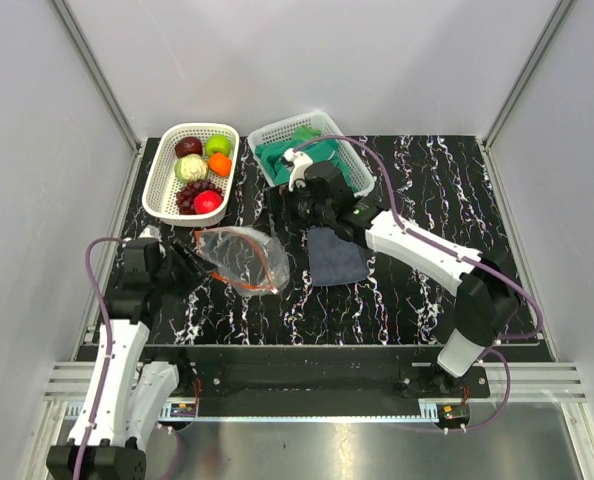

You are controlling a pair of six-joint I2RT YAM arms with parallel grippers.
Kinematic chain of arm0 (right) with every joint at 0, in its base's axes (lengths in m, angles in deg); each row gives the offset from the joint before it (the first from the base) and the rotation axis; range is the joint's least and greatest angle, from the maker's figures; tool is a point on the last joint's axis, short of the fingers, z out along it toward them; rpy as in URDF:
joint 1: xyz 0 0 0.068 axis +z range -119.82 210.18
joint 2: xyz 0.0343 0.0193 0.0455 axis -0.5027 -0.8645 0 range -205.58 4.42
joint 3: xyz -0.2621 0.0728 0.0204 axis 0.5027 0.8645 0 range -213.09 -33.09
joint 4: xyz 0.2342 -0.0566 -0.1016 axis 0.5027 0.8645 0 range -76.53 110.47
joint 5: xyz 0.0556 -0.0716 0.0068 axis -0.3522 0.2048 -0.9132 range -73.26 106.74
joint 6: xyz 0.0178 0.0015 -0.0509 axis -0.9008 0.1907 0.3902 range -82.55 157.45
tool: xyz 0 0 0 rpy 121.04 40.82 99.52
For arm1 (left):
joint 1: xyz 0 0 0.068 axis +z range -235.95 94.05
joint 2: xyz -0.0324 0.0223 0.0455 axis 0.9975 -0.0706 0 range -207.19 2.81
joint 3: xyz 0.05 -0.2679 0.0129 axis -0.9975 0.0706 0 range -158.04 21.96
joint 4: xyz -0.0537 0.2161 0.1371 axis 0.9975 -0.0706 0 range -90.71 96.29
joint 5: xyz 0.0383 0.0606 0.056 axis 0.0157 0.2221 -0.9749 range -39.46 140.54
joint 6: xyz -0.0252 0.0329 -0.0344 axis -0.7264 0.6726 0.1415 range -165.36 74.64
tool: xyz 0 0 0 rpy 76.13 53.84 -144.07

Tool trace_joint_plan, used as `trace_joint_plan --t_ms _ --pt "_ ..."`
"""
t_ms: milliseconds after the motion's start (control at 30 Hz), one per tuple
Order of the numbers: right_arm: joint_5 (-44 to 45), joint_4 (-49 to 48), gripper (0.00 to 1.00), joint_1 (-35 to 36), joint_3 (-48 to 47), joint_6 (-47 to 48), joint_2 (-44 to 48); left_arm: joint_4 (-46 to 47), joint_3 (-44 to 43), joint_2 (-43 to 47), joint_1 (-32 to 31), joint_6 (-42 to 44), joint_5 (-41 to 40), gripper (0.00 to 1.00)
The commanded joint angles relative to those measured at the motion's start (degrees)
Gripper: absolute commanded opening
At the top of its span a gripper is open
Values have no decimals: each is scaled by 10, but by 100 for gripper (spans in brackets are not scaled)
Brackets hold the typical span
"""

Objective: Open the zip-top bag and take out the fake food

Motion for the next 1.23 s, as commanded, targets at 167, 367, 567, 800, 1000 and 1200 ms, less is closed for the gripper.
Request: trace_joint_plan --t_ms 167,367,567,800,1000,1200 --pt "-79 -12 97 91 -9 -29 -36 -151 -98 186 2 -13 -152 79" --pt "-85 -42 92 116 -28 -78 -108 -158 -125 255 3 29 -136 79" --pt "-49 -34 97 115 -32 -66 -85 -122 -98 227 2 46 -13 78" --pt "84 16 100 101 66 -71 35 22 -11 198 2 11 153 79" --pt "221 19 100 98 281 -161 226 187 68 187 -14 -66 214 84" --pt "238 5 100 99 423 -238 411 367 93 103 -179 -81 186 92"
